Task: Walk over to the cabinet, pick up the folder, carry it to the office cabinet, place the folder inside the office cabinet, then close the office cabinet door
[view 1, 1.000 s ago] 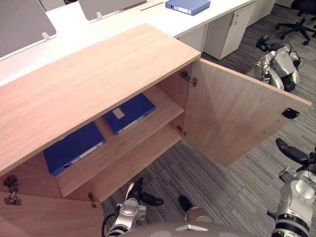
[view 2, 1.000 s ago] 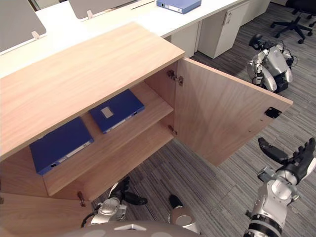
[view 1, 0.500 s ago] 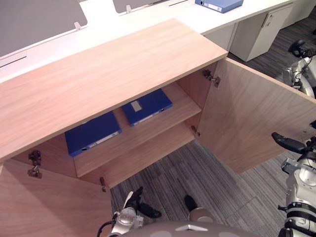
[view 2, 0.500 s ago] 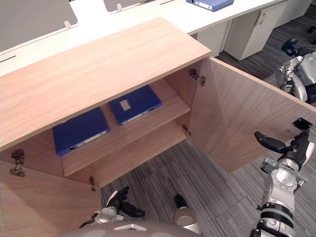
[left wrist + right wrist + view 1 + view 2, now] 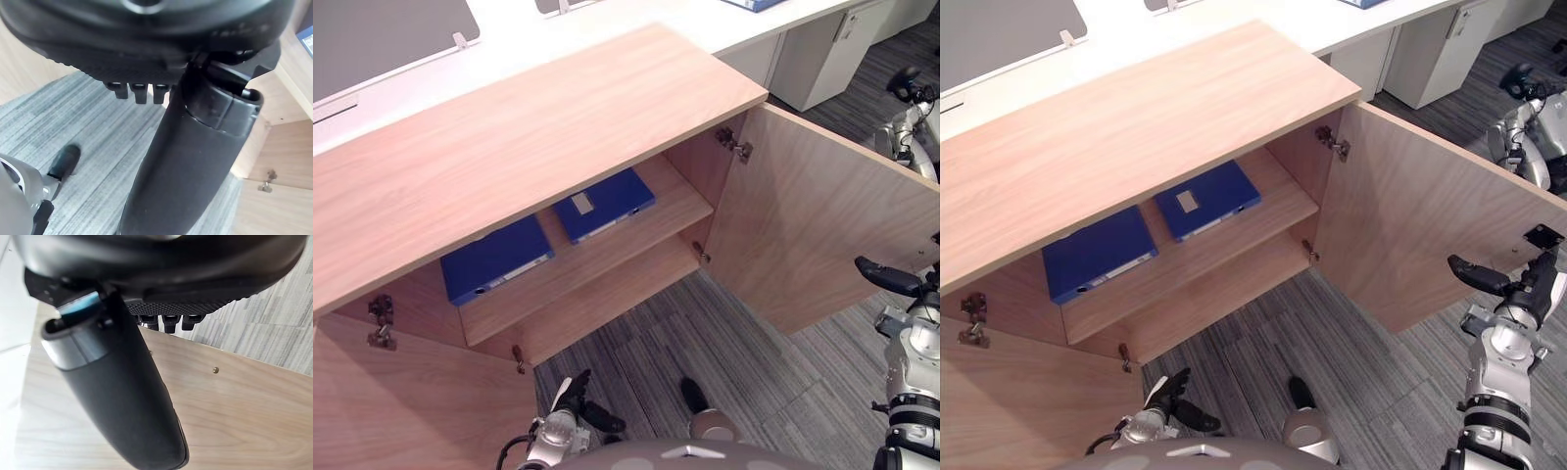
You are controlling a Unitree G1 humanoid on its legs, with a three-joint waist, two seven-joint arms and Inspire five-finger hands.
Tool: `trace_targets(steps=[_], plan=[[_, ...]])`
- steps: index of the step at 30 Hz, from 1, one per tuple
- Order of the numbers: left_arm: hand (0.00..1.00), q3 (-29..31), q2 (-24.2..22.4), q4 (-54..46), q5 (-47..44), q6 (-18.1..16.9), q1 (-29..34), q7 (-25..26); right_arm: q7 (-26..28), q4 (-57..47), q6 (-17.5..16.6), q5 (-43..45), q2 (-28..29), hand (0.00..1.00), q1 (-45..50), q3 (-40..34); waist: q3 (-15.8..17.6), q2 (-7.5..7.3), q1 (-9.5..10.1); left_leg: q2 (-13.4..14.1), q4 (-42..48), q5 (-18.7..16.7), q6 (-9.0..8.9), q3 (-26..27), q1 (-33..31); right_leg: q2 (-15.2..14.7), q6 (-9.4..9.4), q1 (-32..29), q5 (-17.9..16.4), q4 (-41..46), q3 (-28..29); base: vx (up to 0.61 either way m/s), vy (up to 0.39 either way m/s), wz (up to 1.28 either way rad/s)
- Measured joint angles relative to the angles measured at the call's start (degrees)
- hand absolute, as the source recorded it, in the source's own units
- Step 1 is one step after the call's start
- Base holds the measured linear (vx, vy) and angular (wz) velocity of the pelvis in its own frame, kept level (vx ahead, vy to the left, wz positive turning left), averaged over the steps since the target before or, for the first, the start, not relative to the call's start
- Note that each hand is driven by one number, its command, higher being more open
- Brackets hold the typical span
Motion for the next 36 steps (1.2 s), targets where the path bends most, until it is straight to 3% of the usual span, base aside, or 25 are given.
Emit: trace_targets(steps=[8,16,25,32,36], plan=[[1.00,-0.05,0.05,-0.06,0.65,0.03,-1.65,0.25,-0.36,-19.25,-0.08,-3.02,13.23,1.00,12.03,1.23,0.64,-0.72,-0.69,1.06,-0.24,0.09,-0.62,-1.16,0.17,1.03,-0.43,0.47,1.46,-1.55,0.25,0.00,-0.028,-0.06],[1.00,-1.62,-0.08,-0.10,0.66,0.09,-3.86,1.13,0.18,-36.61,-2.30,-4.61,25.01,1.00,27.79,13.44,1.30,-1.74,-1.71,2.50,1.03,-0.53,-1.58,1.50,0.26,2.61,-0.93,-0.46,2.16,-0.75,3.41,0.00,-0.030,-0.20],[1.00,-3.42,-0.24,-0.27,0.65,0.16,-2.88,2.44,2.49,-46.15,-4.19,-4.47,26.53,1.00,42.70,29.68,1.52,-2.54,-1.69,3.96,2.81,-1.51,-2.07,3.29,0.65,3.91,-1.02,-1.46,1.66,2.08,5.28,-0.02,-0.044,-0.12],[1.00,-6.89,0.75,-0.27,1.21,0.17,-0.39,2.84,5.35,-47.03,-4.55,-4.42,22.90,1.00,48.77,42.80,1.18,-5.71,-1.03,3.62,2.59,-1.15,-1.96,0.42,0.17,3.50,-1.42,-1.67,1.37,3.44,2.75,-0.03,-0.037,0.05],[1.00,-7.26,1.35,-0.34,2.88,0.14,-0.24,3.15,7.70,-44.57,-4.48,-4.59,21.68,1.00,47.38,46.55,0.62,-6.79,0.49,2.67,-0.15,1.33,-1.53,-2.59,-0.23,2.65,-1.47,-1.97,1.17,3.96,0.03,-0.02,-0.007,0.37]])
